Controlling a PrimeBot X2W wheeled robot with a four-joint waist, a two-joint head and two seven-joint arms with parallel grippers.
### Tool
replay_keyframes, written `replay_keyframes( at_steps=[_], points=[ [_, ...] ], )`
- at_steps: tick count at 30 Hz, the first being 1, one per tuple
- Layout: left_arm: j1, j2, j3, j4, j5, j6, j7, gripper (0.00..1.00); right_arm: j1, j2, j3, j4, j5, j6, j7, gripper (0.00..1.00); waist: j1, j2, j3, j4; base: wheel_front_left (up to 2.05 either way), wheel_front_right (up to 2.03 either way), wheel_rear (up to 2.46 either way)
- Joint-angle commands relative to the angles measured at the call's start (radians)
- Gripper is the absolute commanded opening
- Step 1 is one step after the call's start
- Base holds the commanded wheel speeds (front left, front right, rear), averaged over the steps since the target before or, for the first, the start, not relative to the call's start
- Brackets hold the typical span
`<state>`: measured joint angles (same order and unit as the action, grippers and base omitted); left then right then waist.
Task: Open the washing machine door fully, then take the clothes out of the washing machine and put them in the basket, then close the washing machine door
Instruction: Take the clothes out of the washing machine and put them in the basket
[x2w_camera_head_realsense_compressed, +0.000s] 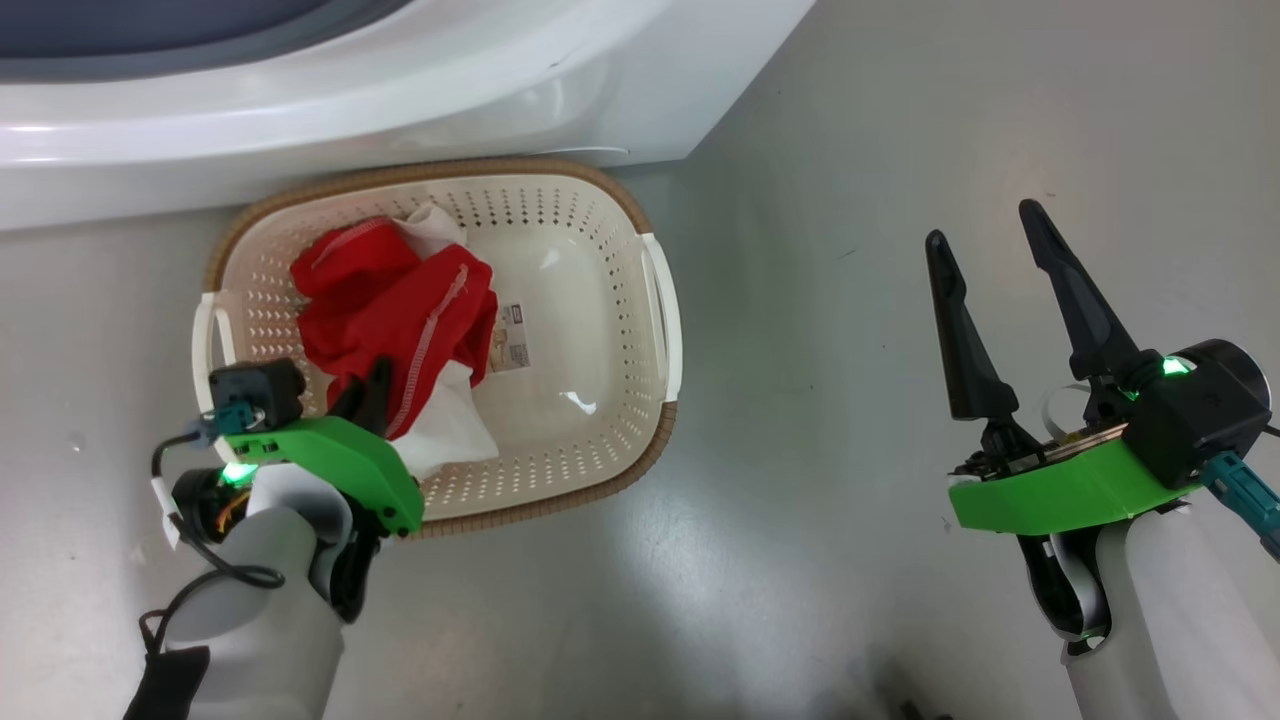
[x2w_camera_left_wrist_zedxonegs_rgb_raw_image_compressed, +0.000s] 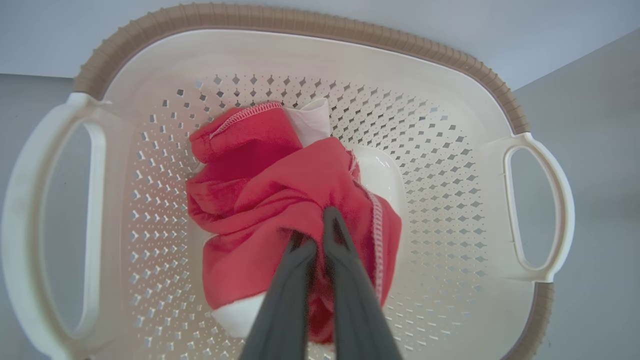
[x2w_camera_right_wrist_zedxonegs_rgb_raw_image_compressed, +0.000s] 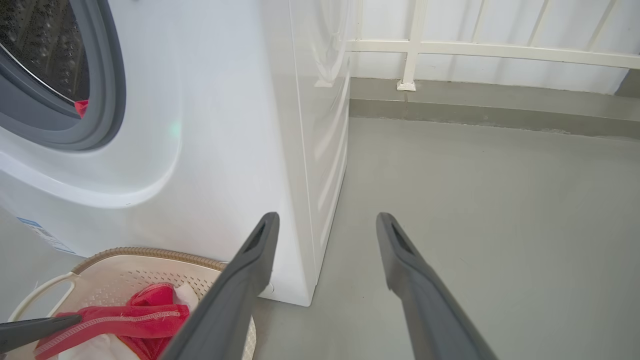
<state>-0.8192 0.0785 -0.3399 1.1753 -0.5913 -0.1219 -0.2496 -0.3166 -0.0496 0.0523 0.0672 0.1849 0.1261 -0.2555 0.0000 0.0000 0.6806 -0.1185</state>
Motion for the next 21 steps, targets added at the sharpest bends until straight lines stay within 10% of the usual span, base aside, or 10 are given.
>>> replay_keyframes(
  at_steps=[1,21],
  points=[
    [0.011,0.030,0.025,-0.015,0.010,0.008,-0.012,1.00,0.003,-0.001,0.023,-0.018,0.008,0.005,-0.006,1.00,0.0000,0.0000,-0.005,0.003,0.00,0.00,0.00],
    [0.174,0.011,0.124,-0.272,0.128,0.017,-0.012,1.00,0.030,-0.001,-0.011,0.025,-0.014,0.005,-0.006,1.00,0.0000,0.0000,-0.177,0.083,0.00,0.00,0.00]
  ],
)
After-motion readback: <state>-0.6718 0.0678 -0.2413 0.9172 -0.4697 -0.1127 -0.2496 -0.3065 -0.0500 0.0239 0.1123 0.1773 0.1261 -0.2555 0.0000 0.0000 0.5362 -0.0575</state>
